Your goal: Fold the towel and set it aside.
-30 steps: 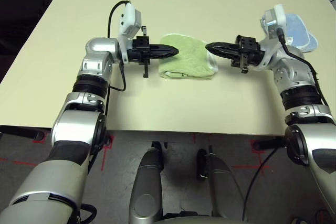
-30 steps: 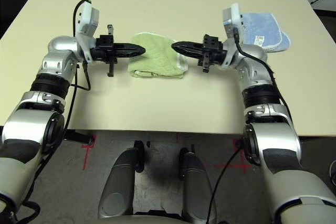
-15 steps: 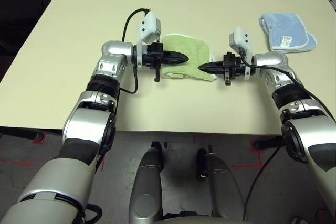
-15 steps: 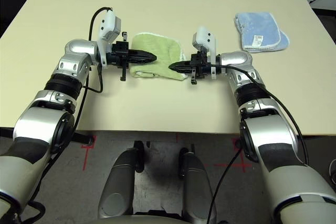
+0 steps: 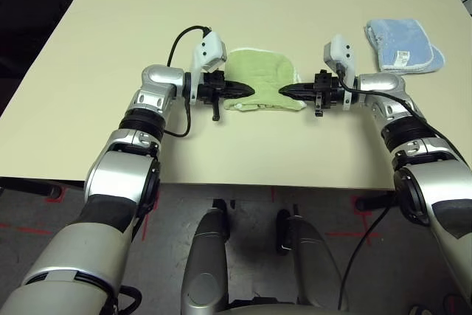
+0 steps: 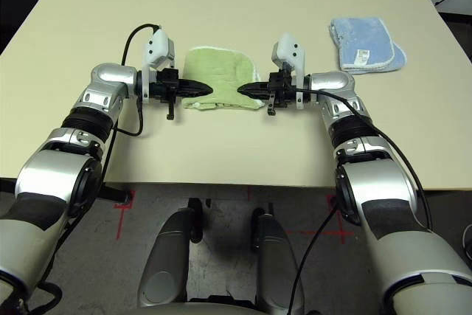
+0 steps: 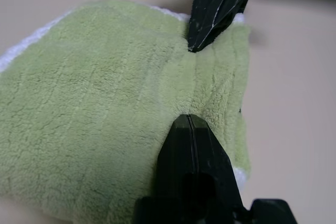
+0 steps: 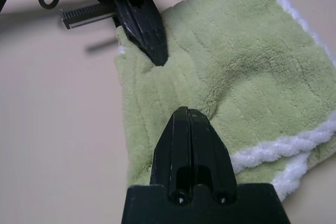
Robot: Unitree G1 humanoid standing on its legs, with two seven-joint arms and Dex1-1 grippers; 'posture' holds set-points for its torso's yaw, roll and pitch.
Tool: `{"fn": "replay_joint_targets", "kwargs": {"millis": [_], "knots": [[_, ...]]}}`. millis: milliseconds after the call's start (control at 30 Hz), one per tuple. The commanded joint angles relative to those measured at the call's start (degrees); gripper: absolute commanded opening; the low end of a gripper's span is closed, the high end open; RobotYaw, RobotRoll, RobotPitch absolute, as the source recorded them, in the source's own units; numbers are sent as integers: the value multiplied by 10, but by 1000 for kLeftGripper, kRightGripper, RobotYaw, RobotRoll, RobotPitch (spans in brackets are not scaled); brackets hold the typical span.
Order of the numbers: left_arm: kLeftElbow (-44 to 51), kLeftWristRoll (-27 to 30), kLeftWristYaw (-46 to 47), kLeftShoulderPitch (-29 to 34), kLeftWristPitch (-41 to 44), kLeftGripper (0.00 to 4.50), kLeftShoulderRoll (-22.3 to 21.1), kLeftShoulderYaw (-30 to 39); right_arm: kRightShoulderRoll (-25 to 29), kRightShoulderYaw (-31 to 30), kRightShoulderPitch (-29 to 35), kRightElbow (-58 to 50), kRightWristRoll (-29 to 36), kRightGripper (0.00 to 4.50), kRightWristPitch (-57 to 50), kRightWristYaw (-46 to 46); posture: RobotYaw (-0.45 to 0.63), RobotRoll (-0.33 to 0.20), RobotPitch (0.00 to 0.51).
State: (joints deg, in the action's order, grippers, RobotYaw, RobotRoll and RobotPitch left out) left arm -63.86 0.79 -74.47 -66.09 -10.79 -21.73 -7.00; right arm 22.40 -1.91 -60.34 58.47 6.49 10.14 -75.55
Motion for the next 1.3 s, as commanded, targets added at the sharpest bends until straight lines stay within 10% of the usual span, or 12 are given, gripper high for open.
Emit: {"fn": "replay_joint_targets", "kwargs": {"millis": [33, 700, 1300], "knots": [[-28, -37, 8, 4, -3, 17, -24, -19, 16, 2, 6, 8, -5, 0, 3, -5, 52, 0, 249], [-41, 41, -34, -129, 97, 17, -41, 83, -19, 104, -89, 41, 67, 0, -13, 79, 62, 0, 236], [-64, 1, 106, -53, 71, 17, 10, 74, -64, 62, -58, 77, -14, 0, 17, 214, 48, 0, 238]]}}
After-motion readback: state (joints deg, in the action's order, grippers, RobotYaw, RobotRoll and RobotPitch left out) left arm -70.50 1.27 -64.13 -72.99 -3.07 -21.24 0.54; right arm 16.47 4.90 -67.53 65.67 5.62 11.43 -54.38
